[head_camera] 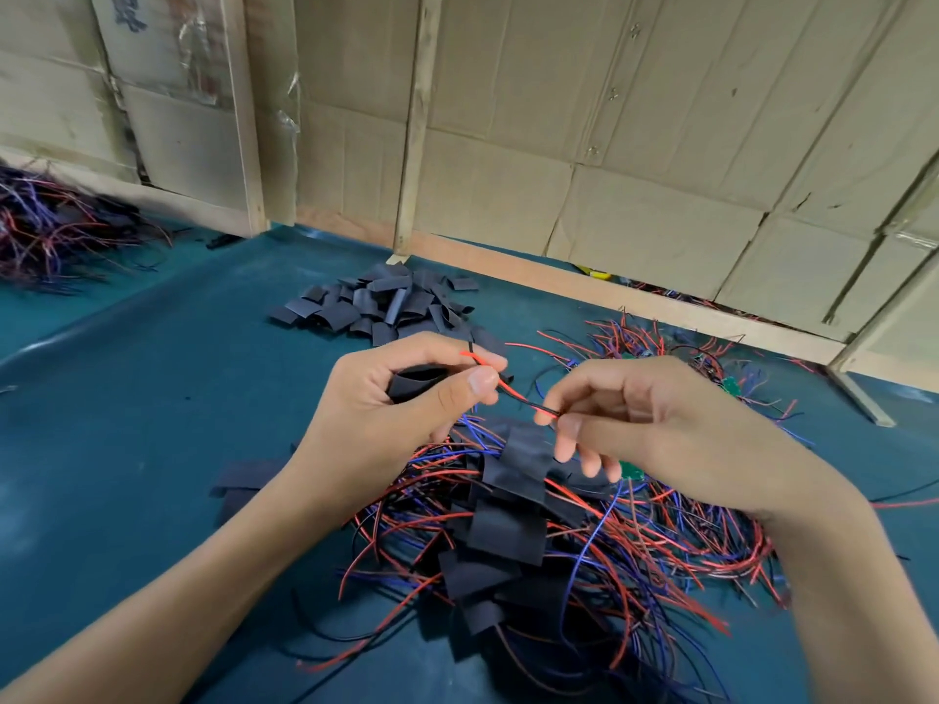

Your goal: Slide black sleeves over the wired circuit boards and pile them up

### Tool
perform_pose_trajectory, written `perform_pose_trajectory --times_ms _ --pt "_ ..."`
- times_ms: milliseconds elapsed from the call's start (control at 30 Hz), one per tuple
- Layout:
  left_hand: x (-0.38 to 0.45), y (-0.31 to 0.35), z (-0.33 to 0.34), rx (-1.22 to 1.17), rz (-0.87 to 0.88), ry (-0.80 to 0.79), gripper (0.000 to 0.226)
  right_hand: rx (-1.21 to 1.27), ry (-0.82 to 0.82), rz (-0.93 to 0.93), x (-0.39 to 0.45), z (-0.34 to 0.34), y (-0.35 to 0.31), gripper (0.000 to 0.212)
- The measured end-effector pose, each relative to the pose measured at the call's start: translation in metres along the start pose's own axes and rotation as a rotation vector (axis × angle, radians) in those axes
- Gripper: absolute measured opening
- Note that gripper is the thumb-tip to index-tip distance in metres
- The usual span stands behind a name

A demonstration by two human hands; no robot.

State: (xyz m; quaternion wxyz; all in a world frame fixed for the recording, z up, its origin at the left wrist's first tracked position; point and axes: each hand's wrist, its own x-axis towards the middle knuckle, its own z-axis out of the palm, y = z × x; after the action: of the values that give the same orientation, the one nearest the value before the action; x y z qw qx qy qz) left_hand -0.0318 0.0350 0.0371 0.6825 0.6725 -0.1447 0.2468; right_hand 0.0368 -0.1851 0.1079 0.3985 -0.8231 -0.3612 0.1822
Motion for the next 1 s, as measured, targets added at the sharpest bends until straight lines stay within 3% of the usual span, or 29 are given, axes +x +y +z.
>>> perform_pose_trajectory --times_ms 233,333,533,633,733,867,1000 --pt "-0.002 0.001 0.005 0.141 0.039 0.042 0.008 0.067 0.000 -0.020 0.008 0.015 -0.003 0.013" --pt "-0.003 0.004 0.008 0.223 0.066 0.027 0.010 0.088 0.081 -0.046 0.006 0.009 -0.004 0.014" --pt "-0.003 0.008 0.008 0.134 0.039 0.003 0.010 -0.051 0.196 -0.143 0.004 0.012 -0.009 0.010" --pt "-0.003 0.008 0.009 0.067 -0.003 0.068 0.010 -0.050 0.281 -0.167 0.003 0.011 -0.012 0.011" --pt "-0.001 0.003 0.006 0.139 -0.037 0.164 0.027 -0.050 0.374 -0.193 -0.002 0.007 -0.013 0.008" --pt "-0.003 -0.002 0.006 0.366 0.031 0.132 0.043 -0.118 0.393 -0.254 -0.006 0.011 -0.019 0.008" --pt "-0.006 -0.002 0.008 0.417 0.101 0.104 0.049 -0.211 0.365 -0.280 -0.003 0.023 -0.023 0.011"
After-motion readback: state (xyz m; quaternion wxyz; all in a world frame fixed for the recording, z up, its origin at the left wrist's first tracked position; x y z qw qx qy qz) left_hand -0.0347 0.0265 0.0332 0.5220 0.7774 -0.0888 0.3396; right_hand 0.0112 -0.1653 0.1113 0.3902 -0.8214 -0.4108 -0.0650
